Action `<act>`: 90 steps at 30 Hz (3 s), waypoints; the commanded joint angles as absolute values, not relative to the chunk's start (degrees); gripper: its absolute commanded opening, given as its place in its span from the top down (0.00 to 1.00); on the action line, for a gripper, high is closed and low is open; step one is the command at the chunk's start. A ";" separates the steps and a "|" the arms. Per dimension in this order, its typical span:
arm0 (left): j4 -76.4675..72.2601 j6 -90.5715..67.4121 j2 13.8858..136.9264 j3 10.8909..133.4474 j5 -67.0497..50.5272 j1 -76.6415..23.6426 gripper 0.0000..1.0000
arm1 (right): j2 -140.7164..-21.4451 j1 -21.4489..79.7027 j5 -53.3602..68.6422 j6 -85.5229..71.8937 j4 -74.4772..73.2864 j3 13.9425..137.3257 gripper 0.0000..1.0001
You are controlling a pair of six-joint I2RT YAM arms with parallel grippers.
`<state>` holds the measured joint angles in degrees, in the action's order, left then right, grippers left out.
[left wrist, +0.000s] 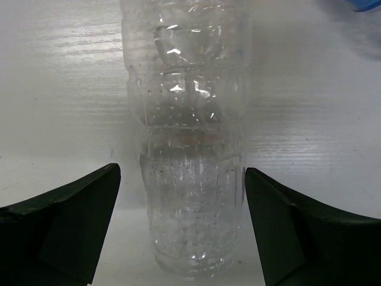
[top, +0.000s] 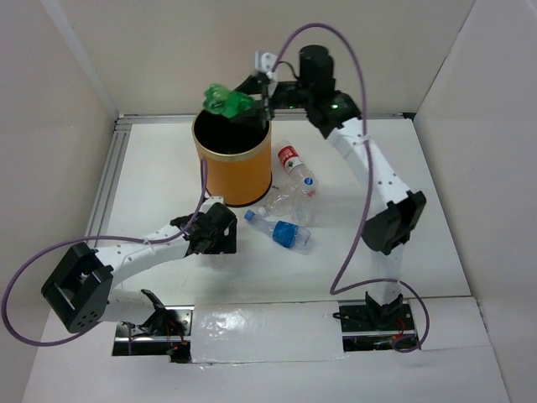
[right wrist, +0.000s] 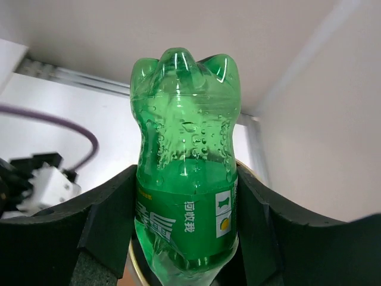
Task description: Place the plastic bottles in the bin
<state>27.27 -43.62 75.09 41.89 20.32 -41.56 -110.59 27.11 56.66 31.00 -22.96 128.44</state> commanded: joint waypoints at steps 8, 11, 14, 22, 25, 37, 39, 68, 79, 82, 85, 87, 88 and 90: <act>23.29 -47.37 77.34 37.71 21.01 -43.41 0.69 | -120.50 30.06 52.91 19.08 -15.56 131.84 0.16; 24.42 -47.37 73.75 38.23 21.01 -44.03 0.88 | -118.49 29.53 52.91 17.67 -15.56 131.84 0.01; 29.08 -47.37 67.87 42.25 21.61 -46.57 1.00 | -115.50 27.61 50.02 15.39 -15.56 132.36 0.01; 24.45 -32.63 56.41 65.89 20.57 -47.29 1.00 | -96.35 13.55 47.54 16.68 -23.80 110.16 0.50; 18.21 -26.30 62.30 75.74 21.18 -46.76 1.00 | -88.63 8.28 47.02 20.37 -29.59 96.10 0.97; 7.56 -22.41 90.16 93.49 32.70 -31.39 0.85 | -65.67 1.85 51.42 41.13 -35.62 57.58 0.01; 11.40 -22.41 94.91 96.40 32.70 -30.67 0.77 | -65.13 1.85 52.73 41.74 -33.76 54.77 0.01; 14.61 -75.89 63.62 44.05 20.92 -53.35 0.00 | -87.10 12.83 49.04 36.04 -13.54 63.27 0.01; -1.58 -92.45 75.92 38.67 18.99 -52.92 0.00 | -91.23 15.64 53.69 40.83 -25.16 70.13 0.77; -1.41 -96.85 78.30 39.19 18.11 -52.39 0.00 | -89.58 14.51 57.64 44.81 -37.21 76.80 0.97; -0.62 -100.28 81.55 40.42 16.79 -51.86 0.00 | -87.55 13.10 62.74 46.23 -43.93 87.51 0.97; -0.62 -102.38 84.01 41.04 15.65 -51.25 0.00 | -86.84 13.10 65.37 43.00 -45.97 96.88 0.97; -0.62 -103.18 84.81 41.04 15.64 -51.24 0.00 | -86.84 13.10 65.91 40.98 -45.44 99.73 0.97; -2.98 -104.84 86.56 41.04 15.03 -50.71 0.00 | -86.84 13.10 66.97 33.43 -39.75 106.04 0.97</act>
